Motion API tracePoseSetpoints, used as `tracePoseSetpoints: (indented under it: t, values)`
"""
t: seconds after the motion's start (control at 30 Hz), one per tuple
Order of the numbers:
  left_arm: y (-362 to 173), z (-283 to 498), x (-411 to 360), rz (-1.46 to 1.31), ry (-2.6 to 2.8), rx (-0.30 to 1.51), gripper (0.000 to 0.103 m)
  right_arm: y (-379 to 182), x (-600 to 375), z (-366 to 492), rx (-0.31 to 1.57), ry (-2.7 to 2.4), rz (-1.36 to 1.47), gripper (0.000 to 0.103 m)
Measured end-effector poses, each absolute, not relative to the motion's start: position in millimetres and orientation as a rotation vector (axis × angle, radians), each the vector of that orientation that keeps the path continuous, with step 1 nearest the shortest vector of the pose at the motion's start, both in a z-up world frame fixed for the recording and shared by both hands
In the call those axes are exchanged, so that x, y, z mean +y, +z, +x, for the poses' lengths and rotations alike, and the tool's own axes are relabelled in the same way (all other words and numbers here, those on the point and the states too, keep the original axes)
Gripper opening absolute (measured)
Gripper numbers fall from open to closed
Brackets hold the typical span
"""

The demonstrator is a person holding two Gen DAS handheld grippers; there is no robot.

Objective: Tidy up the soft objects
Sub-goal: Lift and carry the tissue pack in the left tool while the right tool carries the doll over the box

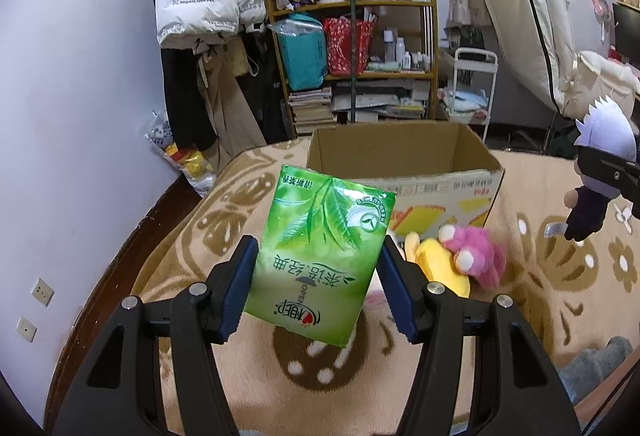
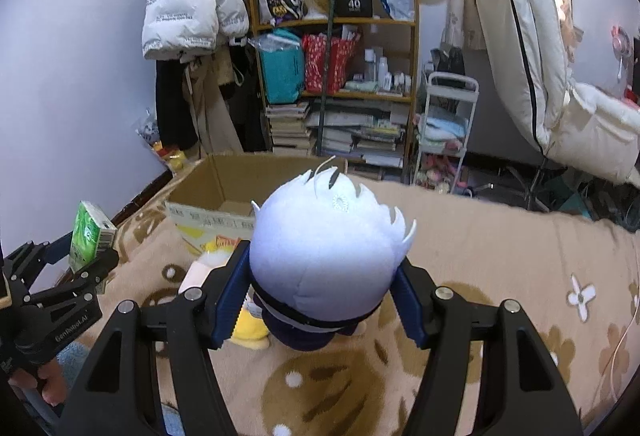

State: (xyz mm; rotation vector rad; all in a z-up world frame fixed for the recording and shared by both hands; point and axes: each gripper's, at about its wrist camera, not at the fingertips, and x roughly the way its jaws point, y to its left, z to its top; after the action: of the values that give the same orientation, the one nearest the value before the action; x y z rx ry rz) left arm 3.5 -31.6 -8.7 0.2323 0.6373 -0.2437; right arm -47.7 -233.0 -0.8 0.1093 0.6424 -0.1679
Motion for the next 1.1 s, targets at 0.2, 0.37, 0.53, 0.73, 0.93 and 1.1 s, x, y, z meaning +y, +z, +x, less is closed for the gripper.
tracePoseSetpoints:
  t: [0.2,0.37,0.53,0.73,0.93,1.1]
  values:
    - [12.6,12.3,-31.6,0.223,-0.254,0.598,0.059,24.6,-218.2,-43.4,0.560,-0.166,-0.006,0.069]
    - [37.4,26.0,-35.1,0.203,-0.260,0.561,0.059,40.8,-211.4,-28.6,0.522,-0.163,-0.041,0.069]
    - [63.0,43.3,-43.7,0.208,-0.262,0.503,0.059,50.7,-213.1,-9.2,0.495,-0.172,-0.047,0.069]
    - [75.2,71.8,-56.8,0.202,-0.235,0.458,0.059,62.0,-223.9,19.2,0.453,-0.186,-0.009,0.069]
    - [61.1,100.6,-66.0,0.194,-0.235,0.467,0.059,60.3,-230.7,47.8,0.412,-0.186,0.021,0.069]
    - [38.3,117.4,-71.7,0.204,-0.230,0.478,0.060,40.4,-235.0,65.1,0.410,-0.165,0.046,0.069]
